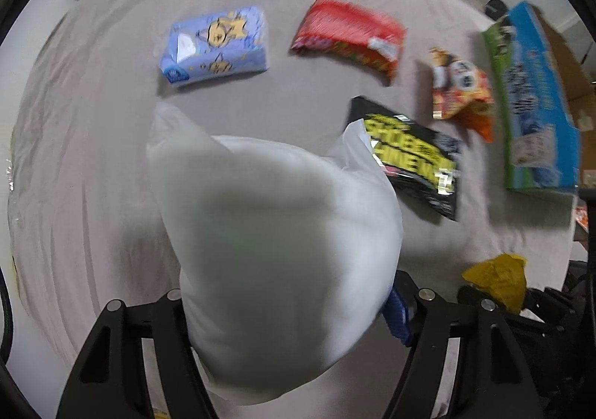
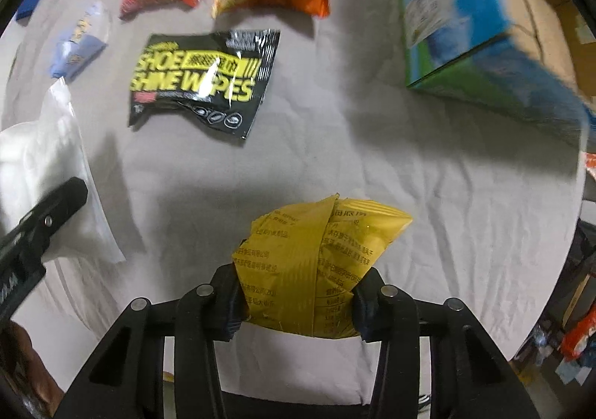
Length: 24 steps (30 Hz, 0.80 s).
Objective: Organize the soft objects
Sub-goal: 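Carry both bags over the cardboard box and open both tools to drop them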
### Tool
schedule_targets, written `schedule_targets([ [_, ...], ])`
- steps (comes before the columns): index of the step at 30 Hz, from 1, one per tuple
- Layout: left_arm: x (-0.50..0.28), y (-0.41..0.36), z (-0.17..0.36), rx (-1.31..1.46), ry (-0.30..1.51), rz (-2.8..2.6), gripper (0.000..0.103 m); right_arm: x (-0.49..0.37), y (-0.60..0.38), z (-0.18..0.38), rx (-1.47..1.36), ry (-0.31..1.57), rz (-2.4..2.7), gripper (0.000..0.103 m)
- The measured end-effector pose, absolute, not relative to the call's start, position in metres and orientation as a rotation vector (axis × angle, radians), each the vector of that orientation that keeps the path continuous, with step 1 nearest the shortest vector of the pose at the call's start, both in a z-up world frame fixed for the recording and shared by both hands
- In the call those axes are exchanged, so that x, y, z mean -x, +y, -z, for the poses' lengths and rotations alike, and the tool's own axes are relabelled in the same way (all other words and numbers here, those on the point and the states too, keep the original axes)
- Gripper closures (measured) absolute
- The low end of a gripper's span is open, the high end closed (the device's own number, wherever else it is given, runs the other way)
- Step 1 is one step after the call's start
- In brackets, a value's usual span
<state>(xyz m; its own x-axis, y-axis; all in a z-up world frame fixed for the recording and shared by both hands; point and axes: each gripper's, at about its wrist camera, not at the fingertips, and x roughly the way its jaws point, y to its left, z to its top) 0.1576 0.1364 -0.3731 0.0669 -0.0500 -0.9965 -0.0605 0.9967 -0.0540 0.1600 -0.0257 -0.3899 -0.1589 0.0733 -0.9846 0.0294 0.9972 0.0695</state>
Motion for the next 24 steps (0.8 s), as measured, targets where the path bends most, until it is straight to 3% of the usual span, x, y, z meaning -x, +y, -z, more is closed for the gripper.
schedule_targets([
  [17, -0.137, 0.088, 0.203, 0.11, 1.291, 0.188, 0.034, -0.12, -0.098, 0.243, -0.184, 1.467, -0.045, 0.057],
  [24, -0.139, 0.049, 0.163, 0.099, 1.22, 0.281, 0.034, -0.117, -0.144, 0.194, -0.259, 1.366, -0.027, 0.057],
])
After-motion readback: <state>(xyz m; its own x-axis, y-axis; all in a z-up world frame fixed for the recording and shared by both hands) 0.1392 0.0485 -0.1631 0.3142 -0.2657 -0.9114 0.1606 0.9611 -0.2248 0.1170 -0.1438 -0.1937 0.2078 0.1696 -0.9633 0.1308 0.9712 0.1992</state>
